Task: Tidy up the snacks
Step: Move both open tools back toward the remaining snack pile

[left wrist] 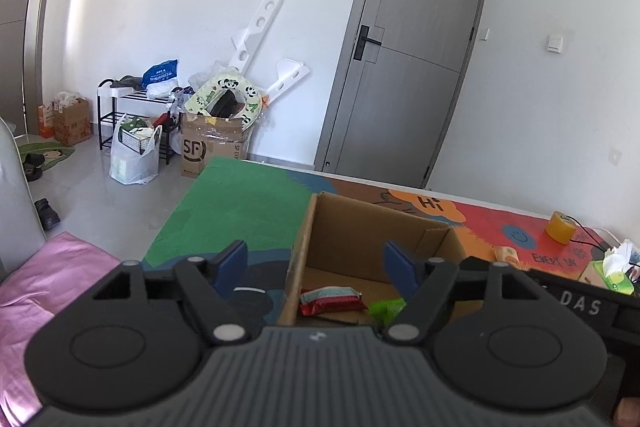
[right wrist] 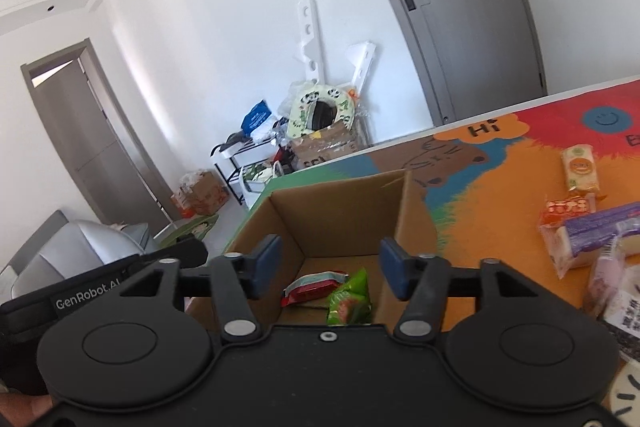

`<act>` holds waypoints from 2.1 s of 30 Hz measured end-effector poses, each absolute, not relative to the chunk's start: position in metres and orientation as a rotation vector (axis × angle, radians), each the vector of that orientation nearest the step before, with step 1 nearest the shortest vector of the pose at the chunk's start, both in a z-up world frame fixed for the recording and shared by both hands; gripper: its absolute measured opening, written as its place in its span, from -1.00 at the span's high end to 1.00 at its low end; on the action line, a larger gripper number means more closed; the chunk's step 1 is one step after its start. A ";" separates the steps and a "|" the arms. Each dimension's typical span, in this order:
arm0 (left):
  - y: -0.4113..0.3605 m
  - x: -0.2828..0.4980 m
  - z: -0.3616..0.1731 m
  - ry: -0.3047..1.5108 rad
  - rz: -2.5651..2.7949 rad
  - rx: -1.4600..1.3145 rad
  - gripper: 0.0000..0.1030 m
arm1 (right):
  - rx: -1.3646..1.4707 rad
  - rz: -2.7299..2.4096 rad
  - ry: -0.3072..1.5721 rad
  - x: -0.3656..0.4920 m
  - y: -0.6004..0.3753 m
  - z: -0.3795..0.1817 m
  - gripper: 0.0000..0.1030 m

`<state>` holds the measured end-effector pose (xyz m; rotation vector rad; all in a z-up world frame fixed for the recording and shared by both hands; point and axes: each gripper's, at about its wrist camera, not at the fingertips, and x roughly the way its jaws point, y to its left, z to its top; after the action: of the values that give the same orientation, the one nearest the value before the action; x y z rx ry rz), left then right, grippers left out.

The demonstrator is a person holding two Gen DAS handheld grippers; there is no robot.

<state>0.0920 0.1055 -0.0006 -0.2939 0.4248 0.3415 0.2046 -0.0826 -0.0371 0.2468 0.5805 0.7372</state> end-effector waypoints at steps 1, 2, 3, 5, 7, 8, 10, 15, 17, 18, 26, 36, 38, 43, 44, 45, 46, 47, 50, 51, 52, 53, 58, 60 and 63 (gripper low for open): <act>0.103 0.091 0.000 0.422 0.343 -0.292 -0.59 | 0.250 0.731 0.579 0.203 -0.086 -0.037 -0.11; 0.101 0.091 0.000 0.420 0.343 -0.286 -0.64 | 0.255 0.724 0.580 0.202 -0.090 -0.037 -0.12; 0.099 0.090 0.001 0.420 0.341 -0.282 -0.66 | 0.259 0.716 0.581 0.201 -0.095 -0.037 -0.16; 0.092 0.091 0.002 0.422 0.335 -0.275 -0.75 | 0.260 0.693 0.577 0.200 -0.105 -0.037 -0.27; 0.085 0.091 0.003 0.420 0.325 -0.268 -0.82 | 0.262 0.667 0.572 0.198 -0.115 -0.037 -0.39; 0.081 0.092 0.004 0.418 0.320 -0.262 -0.84 | 0.263 0.655 0.571 0.198 -0.121 -0.038 -0.41; 0.072 0.093 0.006 0.409 0.303 -0.248 -0.85 | 0.265 0.633 0.570 0.197 -0.132 -0.038 -0.53; 0.052 0.095 0.009 0.403 0.259 -0.240 -0.91 | 0.261 0.580 0.560 0.193 -0.160 -0.039 -0.70; 0.044 0.094 0.010 0.403 0.247 -0.236 -0.92 | 0.256 0.563 0.557 0.191 -0.170 -0.038 -0.73; 0.041 0.094 0.010 0.403 0.238 -0.237 -0.92 | 0.257 0.553 0.555 0.190 -0.175 -0.038 -0.77; 0.011 0.097 0.014 0.407 0.160 -0.230 -0.93 | 0.261 0.487 0.538 0.182 -0.212 -0.034 -0.98; -0.030 0.105 0.018 0.398 0.086 -0.197 -0.93 | 0.263 0.408 0.516 0.178 -0.250 -0.031 -1.00; -0.036 0.107 0.016 0.407 0.066 -0.198 -0.93 | 0.265 0.394 0.516 0.178 -0.257 -0.032 -1.00; -0.049 0.111 0.012 0.421 0.043 -0.189 -0.93 | 0.269 0.368 0.519 0.180 -0.273 -0.033 -1.00; -0.051 0.112 0.011 0.426 0.040 -0.188 -0.93 | 0.269 0.364 0.520 0.180 -0.275 -0.033 -1.00; -0.053 0.113 0.010 0.431 0.037 -0.187 -0.93 | 0.267 0.359 0.521 0.181 -0.277 -0.034 -1.00; -0.056 0.114 0.009 0.435 0.033 -0.186 -0.93 | 0.265 0.356 0.521 0.180 -0.279 -0.034 -1.00; -0.058 0.116 0.008 0.440 0.029 -0.186 -0.93 | 0.264 0.352 0.521 0.179 -0.282 -0.034 -1.00; -0.063 0.120 0.003 0.454 0.015 -0.186 -0.93 | 0.251 0.348 0.517 0.178 -0.288 -0.036 -1.00; -0.066 0.121 0.002 0.461 0.013 -0.184 -0.93 | 0.248 0.344 0.518 0.178 -0.290 -0.037 -1.00; -0.068 0.123 0.000 0.468 0.010 -0.180 -0.93 | 0.248 0.339 0.519 0.178 -0.292 -0.038 -1.00; -0.071 0.124 -0.002 0.474 0.005 -0.177 -0.93 | 0.250 0.336 0.520 0.178 -0.295 -0.040 -1.00; -0.082 0.131 -0.014 0.511 -0.012 -0.162 -0.93 | 0.252 0.310 0.532 0.180 -0.310 -0.049 -1.00; -0.086 0.133 -0.017 0.514 -0.018 -0.159 -0.93 | 0.254 0.277 0.538 0.181 -0.317 -0.053 -1.00; -0.095 0.138 -0.022 0.516 -0.036 -0.146 -0.93 | 0.266 0.267 0.542 0.183 -0.327 -0.061 -1.00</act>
<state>0.1376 -0.0951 -0.0216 -0.1457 0.5160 -0.0358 0.1831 -0.3271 -0.0606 0.2664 0.5419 0.2669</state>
